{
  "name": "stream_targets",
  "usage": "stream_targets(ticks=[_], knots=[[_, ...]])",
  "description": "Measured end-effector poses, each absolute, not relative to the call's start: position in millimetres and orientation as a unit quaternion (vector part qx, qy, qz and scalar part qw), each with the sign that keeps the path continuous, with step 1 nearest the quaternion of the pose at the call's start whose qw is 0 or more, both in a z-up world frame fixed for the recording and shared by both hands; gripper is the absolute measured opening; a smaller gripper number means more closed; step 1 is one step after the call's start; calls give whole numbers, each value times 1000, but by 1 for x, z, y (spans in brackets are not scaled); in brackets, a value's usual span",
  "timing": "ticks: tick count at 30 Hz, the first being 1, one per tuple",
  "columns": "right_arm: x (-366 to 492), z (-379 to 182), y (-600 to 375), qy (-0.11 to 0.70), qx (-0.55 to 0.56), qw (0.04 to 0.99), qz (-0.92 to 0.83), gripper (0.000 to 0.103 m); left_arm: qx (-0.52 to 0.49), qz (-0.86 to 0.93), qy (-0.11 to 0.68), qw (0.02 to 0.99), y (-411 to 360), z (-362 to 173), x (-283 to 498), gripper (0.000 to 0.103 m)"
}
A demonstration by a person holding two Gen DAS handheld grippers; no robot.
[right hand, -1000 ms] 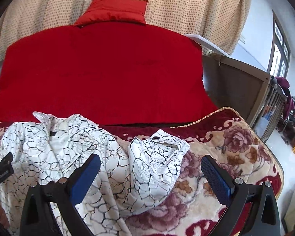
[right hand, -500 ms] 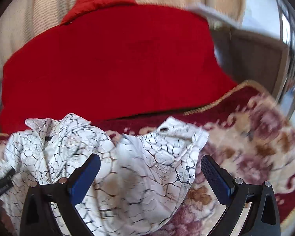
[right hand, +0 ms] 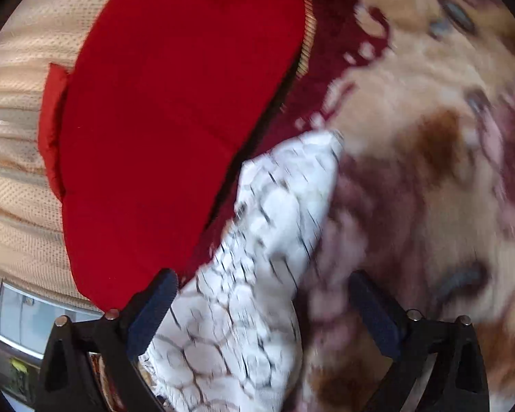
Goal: Fold large clothes
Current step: 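Grasp the shirt's sleeve cuff with the right gripper and lift it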
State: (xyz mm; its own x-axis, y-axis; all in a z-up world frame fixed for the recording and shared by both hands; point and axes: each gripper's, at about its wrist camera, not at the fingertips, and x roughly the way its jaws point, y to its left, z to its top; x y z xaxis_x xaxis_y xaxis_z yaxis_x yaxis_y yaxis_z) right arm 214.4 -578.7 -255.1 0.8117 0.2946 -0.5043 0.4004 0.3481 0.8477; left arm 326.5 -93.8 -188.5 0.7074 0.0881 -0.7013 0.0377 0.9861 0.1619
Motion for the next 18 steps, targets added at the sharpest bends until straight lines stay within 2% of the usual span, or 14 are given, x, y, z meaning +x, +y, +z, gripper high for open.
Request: stream_targets(ticks=[2, 5, 6, 7, 8, 9, 13, 18], knots=[[226, -255, -581, 312, 564, 764, -30, 88, 81, 15, 377, 922, -92, -186, 325, 103], [240, -251, -578, 328, 543, 772, -44, 83, 82, 19, 372, 924, -90, -184, 323, 103], [245, -246, -574, 328, 532, 780, -43, 70, 81, 20, 371, 925, -89, -183, 323, 103], [249, -244, -571, 331, 522, 785, -41, 61, 80, 20, 370, 925, -87, -182, 323, 103], [252, -242, -569, 340, 515, 786, -46, 34, 79, 21, 369, 926, -86, -181, 323, 103], [255, -245, -565, 353, 510, 783, -53, 22, 79, 22, 368, 926, -85, -180, 322, 103], [251, -226, -547, 346, 488, 798, -67, 16, 73, 29, 355, 931, -77, -173, 319, 103], [233, -152, -504, 260, 458, 850, 2, 13, 58, 53, 337, 938, -53, -161, 317, 103]])
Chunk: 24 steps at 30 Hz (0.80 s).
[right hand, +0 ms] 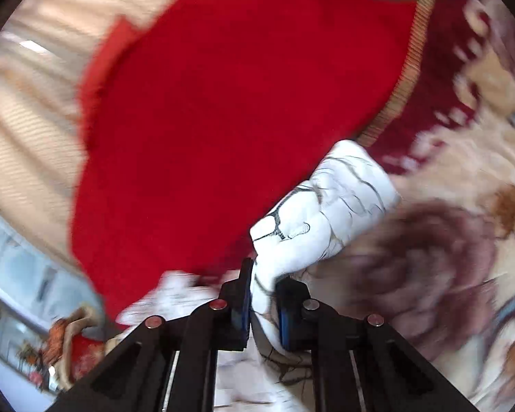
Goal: Fold large clothes
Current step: 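Grasp the shirt's sleeve cuff with the right gripper and lift it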
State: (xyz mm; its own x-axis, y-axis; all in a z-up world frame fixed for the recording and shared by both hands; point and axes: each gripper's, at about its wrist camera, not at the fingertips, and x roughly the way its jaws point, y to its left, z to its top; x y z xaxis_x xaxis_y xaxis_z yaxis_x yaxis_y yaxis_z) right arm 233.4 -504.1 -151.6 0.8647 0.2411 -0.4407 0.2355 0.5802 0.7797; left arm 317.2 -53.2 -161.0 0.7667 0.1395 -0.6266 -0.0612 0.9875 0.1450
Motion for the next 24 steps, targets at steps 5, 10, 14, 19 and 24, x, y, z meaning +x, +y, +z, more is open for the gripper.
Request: stream_targets(ticks=[5, 10, 14, 19, 24], knots=[[216, -86, -432, 196, 438, 873, 92, 13, 38, 83, 327, 941, -22, -154, 313, 103], [228, -64, -347, 190, 408, 875, 181, 13, 6, 121, 315, 941, 25, -146, 303, 103], [256, -79, -273, 235, 386, 862, 230, 13, -35, 142, 321, 936, 60, -147, 300, 103], [280, -127, -196, 332, 340, 843, 251, 20, -76, 160, 322, 930, 94, -148, 297, 103], [275, -164, -147, 414, 297, 808, 297, 86, -82, 143, 328, 930, 100, -148, 294, 103]])
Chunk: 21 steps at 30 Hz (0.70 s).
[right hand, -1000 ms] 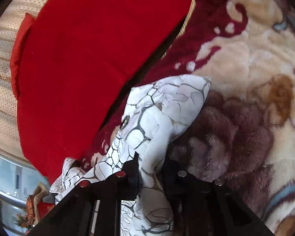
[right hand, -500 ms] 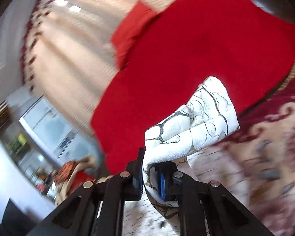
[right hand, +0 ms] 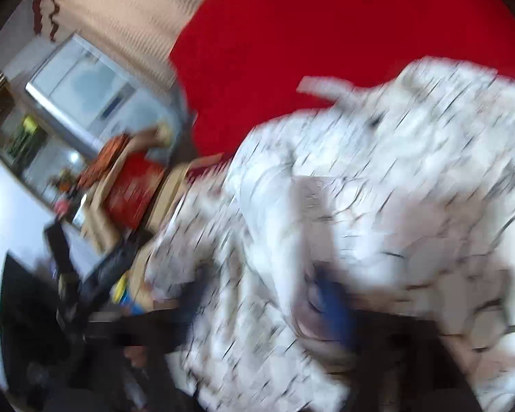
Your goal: Fold large clothes
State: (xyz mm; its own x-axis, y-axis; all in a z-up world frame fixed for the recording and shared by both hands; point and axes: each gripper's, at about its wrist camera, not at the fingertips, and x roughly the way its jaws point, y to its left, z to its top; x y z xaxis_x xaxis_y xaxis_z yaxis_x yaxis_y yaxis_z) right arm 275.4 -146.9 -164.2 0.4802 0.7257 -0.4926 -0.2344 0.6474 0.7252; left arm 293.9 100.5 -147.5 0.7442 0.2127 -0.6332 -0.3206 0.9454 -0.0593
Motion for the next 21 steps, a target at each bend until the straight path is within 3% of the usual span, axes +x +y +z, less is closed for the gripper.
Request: stream_targets(ticks=[8, 11, 17, 21], knots=[[246, -131, -164, 350, 255, 861, 265, 85, -93, 56, 350, 930, 79, -153, 294, 103], [238, -130, -198, 339, 260, 877, 218, 74, -62, 36, 356, 932, 57, -157, 294, 103], [268, -187, -221, 460, 260, 834, 157, 62, 2, 40, 360, 932, 28, -164, 295, 103], [265, -176, -223, 431, 264, 845, 171, 64, -25, 55, 362, 930, 49, -159, 286, 103]])
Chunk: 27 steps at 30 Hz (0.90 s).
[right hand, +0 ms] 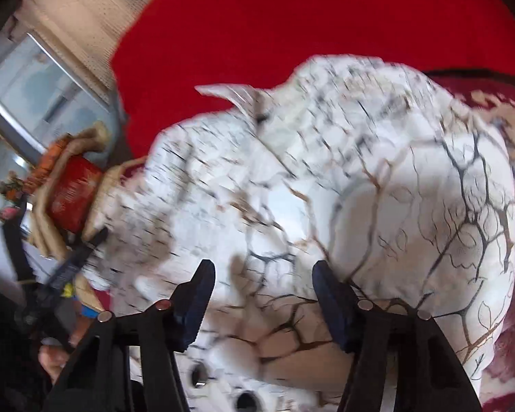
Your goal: Fold large clothes
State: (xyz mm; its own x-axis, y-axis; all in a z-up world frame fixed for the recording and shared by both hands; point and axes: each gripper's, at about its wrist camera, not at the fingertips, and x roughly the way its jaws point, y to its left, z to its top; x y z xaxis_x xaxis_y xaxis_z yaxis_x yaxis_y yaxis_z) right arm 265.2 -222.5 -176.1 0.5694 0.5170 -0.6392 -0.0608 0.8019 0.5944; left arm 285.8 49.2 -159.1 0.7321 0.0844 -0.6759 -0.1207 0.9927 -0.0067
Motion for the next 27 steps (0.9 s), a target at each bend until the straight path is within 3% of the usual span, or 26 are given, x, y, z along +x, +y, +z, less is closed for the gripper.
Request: stream_targets(ticks=[5, 15, 22, 27], knots=[[256, -154, -234, 369, 289, 864, 185, 67, -88, 112, 356, 923, 110, -153, 264, 103], [245, -144, -231, 358, 263, 876, 189, 67, -303, 245, 392, 833, 304, -195, 240, 103], [243, -146, -240, 351, 258, 882, 179, 67, -389, 195, 418, 797, 338, -242, 265, 102], [247, -151, -244, 356, 258, 882, 168, 67, -410, 178, 414, 793, 340, -258, 283, 79]])
